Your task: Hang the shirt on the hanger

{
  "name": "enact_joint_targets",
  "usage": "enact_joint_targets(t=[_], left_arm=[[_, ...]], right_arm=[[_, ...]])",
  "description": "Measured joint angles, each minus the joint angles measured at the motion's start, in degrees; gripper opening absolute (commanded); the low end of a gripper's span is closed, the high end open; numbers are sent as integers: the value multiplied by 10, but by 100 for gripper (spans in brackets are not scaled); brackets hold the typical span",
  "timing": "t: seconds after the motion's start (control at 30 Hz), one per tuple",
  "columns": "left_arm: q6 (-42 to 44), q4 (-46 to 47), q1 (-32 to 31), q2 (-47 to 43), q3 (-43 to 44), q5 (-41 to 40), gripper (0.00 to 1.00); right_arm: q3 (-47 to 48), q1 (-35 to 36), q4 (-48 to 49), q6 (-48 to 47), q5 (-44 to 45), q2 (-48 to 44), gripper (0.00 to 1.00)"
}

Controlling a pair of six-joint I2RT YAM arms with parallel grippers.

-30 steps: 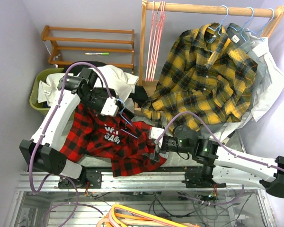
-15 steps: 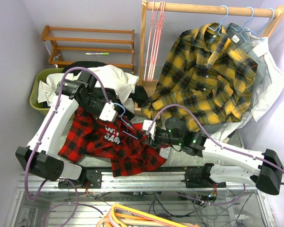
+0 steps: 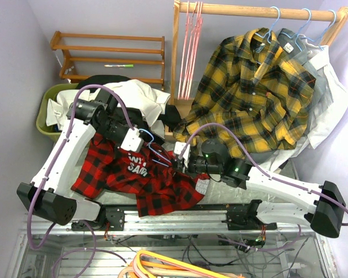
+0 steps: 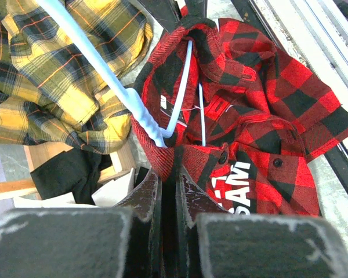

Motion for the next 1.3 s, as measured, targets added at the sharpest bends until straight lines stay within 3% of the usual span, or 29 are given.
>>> enact_joint_targets(t=[0.1,0.23,0.37,0.5,0.63,0.9,1.17,1.23,1.3], left_arm=[[0,1,-2,0,0,2,7],[-1,7,-4,1,0,2,7],[-1,16,-23,7,-1,11,7],[-1,24,-28,8,-5,20,7],[-3,30,-28,8,-6,21,7],[-6,30,-28,8,-7,18,7],[-10,29,-29,8,-18,19,7],[-10,29,-29,8,-19,19,7],[-10,29,-29,8,-19,19,7]], right_arm=[[14,0,-23,4,-2,4,1],[41,-3,-43,10,-9,29,15],[85,-2,-8,14,-33,51,22],[111,-8,41,24,-57,52,13],[111,-16,53,31,-70,54,13],[80,-19,85,47,-79,51,25],[28,-22,91,64,-75,26,27],[26,-22,92,66,-75,26,25],[26,-22,94,69,-76,27,14]])
